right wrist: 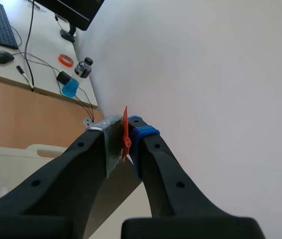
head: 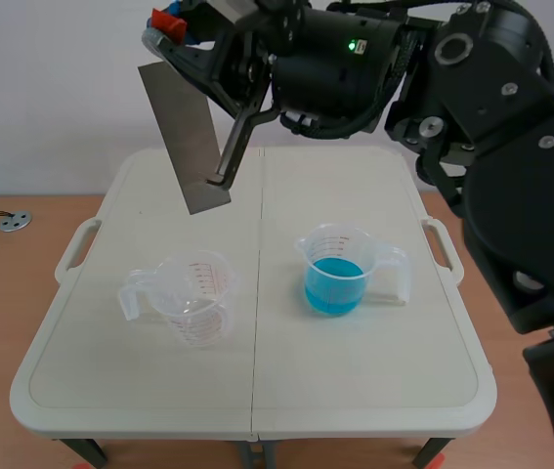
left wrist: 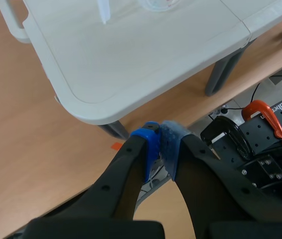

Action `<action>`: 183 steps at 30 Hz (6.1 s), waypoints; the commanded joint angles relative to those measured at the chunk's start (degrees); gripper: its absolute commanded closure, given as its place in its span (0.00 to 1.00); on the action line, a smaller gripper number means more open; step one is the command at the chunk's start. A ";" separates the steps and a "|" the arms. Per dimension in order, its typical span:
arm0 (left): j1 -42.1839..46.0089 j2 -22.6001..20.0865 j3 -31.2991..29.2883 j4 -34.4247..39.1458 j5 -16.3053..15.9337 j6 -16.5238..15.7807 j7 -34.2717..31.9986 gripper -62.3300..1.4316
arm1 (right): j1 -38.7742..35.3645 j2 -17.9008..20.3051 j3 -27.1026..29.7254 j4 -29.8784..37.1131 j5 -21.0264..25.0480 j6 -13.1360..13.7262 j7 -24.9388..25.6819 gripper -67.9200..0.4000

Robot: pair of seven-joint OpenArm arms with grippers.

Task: Hold the metal plate by the orange handle, dip it into the blue solution, take it out and point at it, then put the plate back in the beaker on the left.
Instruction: 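Put the plate into the left beaker, then return to the home posture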

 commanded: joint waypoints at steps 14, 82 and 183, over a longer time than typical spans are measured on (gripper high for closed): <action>-0.15 -0.15 0.02 0.17 -0.17 0.07 -0.50 0.95 | 1.29 -3.37 -4.09 -4.31 0.13 -1.49 -0.04 0.98; -0.46 -0.17 0.02 0.17 1.11 -0.13 11.58 0.95 | 0.81 -3.52 -7.21 -28.63 1.29 -7.78 -0.76 0.97; -46.88 4.13 11.67 1.01 1.05 -11.76 27.52 0.00 | -47.60 20.90 31.85 24.96 40.76 -2.49 -24.68 0.02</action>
